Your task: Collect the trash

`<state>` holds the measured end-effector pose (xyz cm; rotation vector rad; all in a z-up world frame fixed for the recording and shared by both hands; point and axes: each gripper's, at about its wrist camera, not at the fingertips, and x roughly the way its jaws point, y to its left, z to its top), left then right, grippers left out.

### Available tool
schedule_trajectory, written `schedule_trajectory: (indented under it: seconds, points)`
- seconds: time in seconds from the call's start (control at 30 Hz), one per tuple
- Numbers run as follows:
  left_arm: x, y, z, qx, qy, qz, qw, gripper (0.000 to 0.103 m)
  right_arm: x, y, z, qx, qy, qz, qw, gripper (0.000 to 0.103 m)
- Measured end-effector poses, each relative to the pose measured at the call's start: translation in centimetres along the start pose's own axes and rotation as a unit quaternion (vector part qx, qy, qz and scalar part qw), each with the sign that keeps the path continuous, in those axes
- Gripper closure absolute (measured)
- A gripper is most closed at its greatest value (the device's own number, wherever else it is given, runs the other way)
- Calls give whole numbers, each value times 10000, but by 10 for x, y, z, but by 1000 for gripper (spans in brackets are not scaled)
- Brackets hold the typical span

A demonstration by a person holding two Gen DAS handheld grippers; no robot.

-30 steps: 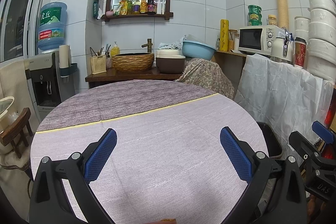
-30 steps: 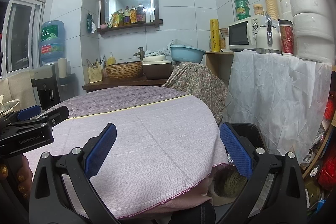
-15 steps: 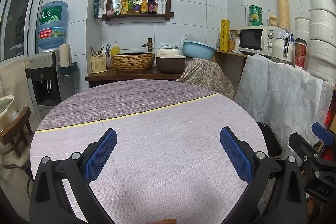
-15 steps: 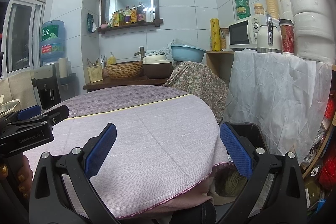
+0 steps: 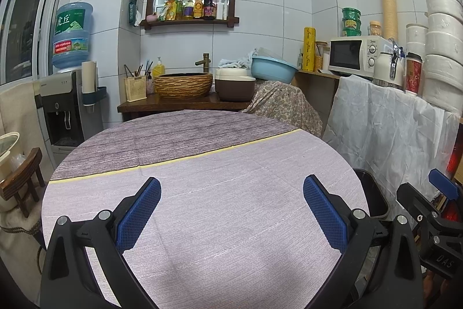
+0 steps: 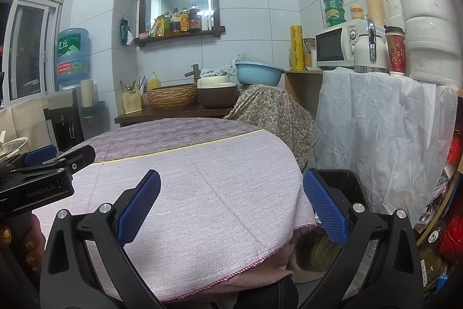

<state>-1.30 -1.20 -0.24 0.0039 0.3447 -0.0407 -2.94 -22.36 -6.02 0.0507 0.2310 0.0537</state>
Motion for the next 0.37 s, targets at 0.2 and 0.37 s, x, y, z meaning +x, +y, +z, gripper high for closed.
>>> schedule_trajectory:
  seconds: [0.2, 0.37]
  points:
    - [0, 2, 3, -32, 45, -36, 10000, 5, -1, 1, -1, 6, -15, -8, 10000, 6]
    - [4, 3, 3, -43, 118, -27, 9999, 5, 0, 1, -1, 3, -8, -3, 10000, 6]
